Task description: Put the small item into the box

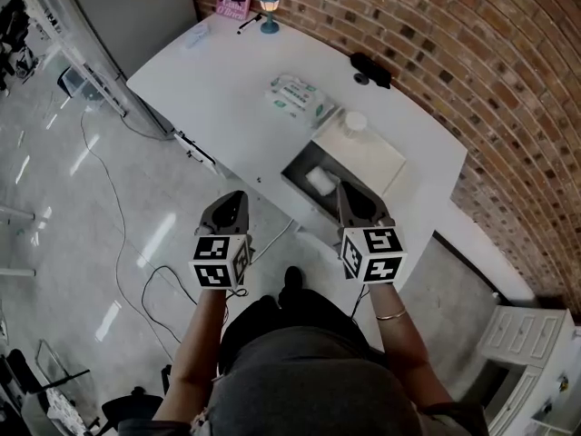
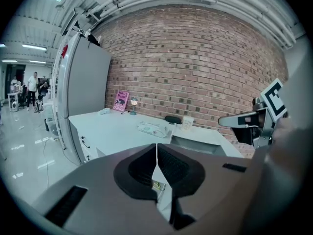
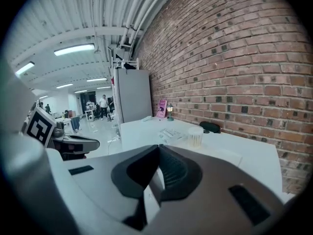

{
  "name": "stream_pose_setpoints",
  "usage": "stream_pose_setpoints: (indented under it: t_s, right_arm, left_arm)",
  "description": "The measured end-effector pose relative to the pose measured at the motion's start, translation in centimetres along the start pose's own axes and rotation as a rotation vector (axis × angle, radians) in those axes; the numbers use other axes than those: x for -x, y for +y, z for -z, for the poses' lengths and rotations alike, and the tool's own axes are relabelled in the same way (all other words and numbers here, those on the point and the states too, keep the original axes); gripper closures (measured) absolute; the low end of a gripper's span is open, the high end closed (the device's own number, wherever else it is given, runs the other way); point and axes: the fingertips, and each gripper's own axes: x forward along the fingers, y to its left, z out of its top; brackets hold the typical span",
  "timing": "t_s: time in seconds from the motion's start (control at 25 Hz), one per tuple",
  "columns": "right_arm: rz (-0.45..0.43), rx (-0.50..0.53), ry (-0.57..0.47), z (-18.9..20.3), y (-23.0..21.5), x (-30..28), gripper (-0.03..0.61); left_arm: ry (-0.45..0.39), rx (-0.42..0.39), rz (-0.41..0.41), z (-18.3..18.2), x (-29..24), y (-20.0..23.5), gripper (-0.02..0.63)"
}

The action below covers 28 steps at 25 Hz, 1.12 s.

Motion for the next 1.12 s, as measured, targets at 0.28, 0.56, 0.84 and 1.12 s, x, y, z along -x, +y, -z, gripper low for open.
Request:
stream_pose_setpoints:
  t_s: [0.28, 0.56, 0.84, 1.12]
  right_arm:
    - [0.009, -0.038, -0.042, -0.6, -0.5, 1.4, 0.575]
    - [0.028, -0.082, -0.082, -0.7, -1.1, 2.7, 0.577]
    - [0.051, -0.091, -0.099, -0.4, -1.6, 3.6, 0.577]
    - [0.075, -0.091, -0.104, -0.1, -1.9, 4.2, 0.577]
  left_arm:
    - [-0.01, -0.01, 0.012, -0.7, -0.4, -0.4, 0.588]
    - [-0.021, -0.013, 0.022, -1.0, -0.5, -0.6, 0.588]
    - [-0.02, -0.017, 0.031, -1.0, -0.5, -0.9, 0.588]
    - [-0.023, -0.02, 0.04, -1.0, -0.5, -1.0, 0.588]
